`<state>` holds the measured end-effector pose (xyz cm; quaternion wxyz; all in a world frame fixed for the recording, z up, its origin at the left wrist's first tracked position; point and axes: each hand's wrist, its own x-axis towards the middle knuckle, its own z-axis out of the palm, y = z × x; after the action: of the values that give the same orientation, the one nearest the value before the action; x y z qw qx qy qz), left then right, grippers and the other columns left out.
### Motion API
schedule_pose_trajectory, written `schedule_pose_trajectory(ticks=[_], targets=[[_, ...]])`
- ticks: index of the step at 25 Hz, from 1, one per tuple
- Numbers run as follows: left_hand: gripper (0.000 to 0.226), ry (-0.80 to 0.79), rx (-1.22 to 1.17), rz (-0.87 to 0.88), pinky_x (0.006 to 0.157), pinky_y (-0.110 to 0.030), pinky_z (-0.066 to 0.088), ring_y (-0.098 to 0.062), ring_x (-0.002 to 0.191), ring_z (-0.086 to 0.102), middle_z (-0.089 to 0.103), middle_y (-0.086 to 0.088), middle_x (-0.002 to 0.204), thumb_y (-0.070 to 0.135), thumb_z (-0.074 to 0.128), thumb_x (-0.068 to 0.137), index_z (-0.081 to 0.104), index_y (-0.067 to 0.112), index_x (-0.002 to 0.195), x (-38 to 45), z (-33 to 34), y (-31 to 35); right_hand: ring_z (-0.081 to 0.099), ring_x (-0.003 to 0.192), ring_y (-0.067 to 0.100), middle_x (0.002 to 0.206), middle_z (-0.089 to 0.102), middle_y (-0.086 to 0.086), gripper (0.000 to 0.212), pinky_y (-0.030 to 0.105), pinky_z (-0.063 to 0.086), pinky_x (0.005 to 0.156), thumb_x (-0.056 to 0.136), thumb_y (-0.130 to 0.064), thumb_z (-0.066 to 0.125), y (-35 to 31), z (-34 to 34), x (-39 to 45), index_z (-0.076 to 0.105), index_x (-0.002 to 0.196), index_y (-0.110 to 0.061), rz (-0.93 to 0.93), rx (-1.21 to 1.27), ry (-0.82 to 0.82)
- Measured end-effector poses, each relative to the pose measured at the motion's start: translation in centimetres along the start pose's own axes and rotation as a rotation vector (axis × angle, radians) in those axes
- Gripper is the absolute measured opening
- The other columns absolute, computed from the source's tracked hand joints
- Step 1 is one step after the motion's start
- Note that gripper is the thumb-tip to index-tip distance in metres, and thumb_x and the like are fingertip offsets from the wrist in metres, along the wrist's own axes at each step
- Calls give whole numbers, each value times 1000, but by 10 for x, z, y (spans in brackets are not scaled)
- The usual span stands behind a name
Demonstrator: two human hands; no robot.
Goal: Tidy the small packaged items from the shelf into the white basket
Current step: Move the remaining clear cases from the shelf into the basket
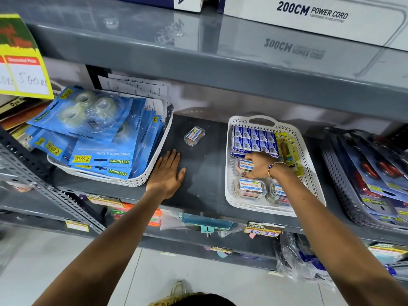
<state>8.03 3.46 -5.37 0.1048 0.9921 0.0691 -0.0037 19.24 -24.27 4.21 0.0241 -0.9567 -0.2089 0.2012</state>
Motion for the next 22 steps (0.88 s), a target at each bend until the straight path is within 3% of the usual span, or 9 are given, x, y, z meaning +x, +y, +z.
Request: schedule_pose_trajectory(ticks=[5,9,13,15,18,22], targets=[[63,-10,-4,-5,122,-35,-1,-16,149,-6,-3,0,162,46,16,100,0,16,152,0,0,0,61,100,23,116,65,6,54,31,50,90,68,-28,81,1,-3,-3,57,115,-17,7,37,-25],[63,-25,-18,-5,122,-35,-1,-16,149,-7,-4,0,162,46,16,100,0,17,152,1,-1,0,56,113,21,122,59,4,61,32,46,99,68,-24,83,10,-33,-22,56,123,-16,-2,353,3],[63,-10,-32,7,122,-34,-1,-16,149,-6,-3,-1,162,46,17,100,1,16,153,0,-2,0,61,95,20,110,67,12,34,37,50,94,80,-13,73,-1,-57,-15,64,112,-7,-60,530,293],[63,-4,-24,8,121,-34,-2,-16,149,-6,-3,0,162,46,17,100,1,16,153,-2,-2,0,66,93,25,105,71,13,20,41,53,92,83,-9,63,-23,-54,7,68,103,-7,-107,514,421],[64,-2,-10,-6,121,-33,-3,-16,149,-6,-2,0,163,48,18,99,1,17,153,-1,-4,1,68,96,28,104,73,11,26,31,52,87,82,-5,54,-73,-40,41,69,103,-10,-199,445,410],[64,8,22,-24,119,-32,-5,-17,149,-4,0,-2,163,46,20,99,3,14,153,-1,-7,5,53,123,30,137,55,5,50,36,46,102,80,-2,56,-117,-22,87,56,127,-19,-275,56,330]])
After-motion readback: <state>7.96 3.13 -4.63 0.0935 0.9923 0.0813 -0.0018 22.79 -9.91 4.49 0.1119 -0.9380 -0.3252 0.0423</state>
